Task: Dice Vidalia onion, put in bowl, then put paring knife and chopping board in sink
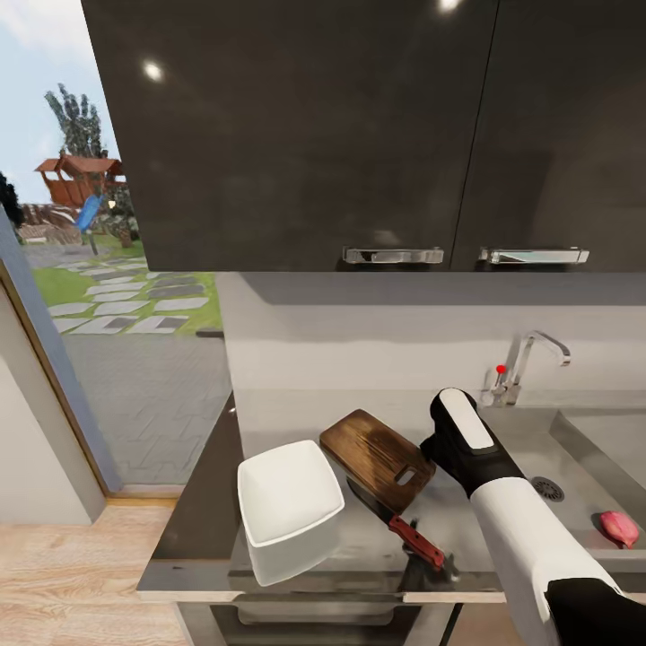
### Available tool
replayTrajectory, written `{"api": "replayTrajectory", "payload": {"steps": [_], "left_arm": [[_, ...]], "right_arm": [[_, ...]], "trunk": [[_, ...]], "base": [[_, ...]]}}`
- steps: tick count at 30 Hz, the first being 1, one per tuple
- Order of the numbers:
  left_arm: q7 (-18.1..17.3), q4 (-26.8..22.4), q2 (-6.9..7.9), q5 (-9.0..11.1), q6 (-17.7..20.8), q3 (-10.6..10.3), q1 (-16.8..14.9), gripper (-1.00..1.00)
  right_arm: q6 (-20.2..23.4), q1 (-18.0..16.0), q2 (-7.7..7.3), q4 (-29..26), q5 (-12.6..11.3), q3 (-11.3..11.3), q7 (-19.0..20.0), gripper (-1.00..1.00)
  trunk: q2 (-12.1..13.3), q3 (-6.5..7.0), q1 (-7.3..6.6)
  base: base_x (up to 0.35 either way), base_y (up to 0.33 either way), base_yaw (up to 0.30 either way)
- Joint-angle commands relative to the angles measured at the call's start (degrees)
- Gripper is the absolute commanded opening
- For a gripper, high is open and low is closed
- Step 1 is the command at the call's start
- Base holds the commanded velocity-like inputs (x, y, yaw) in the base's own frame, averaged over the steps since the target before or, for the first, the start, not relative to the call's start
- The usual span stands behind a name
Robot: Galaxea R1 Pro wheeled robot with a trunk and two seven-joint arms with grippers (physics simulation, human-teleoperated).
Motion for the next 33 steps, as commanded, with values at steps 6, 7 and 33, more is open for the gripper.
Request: {"api": "replayTrajectory", "payload": {"steps": [6, 7, 33], "left_arm": [[-0.1, 0.0, -0.01, 0.0, -0.1, 0.1, 0.0, 1.0], [-0.1, 0.0, -0.01, 0.0, -0.1, 0.1, 0.0, 1.0], [-0.1, 0.0, -0.01, 0.0, -0.1, 0.1, 0.0, 1.0]], "right_arm": [[0.6, 0.0, 0.0, 0.0, -0.3, 0.2, -0.4, 1.0], [0.6, 0.0, 0.0, 0.0, -0.3, 0.2, -0.4, 1.0], [0.5, 0.0, 0.0, 0.0, -0.3, 0.2, -0.1, 1.0]], "trunk": [[-0.1, -0.08, 0.04], [-0.1, -0.08, 0.04], [-0.1, -0.66, 0.04]], "base": [[0.08, 0.111, 0.0], [0.021, 0.027, 0.0], [0.021, 0.018, 0.0]]}}
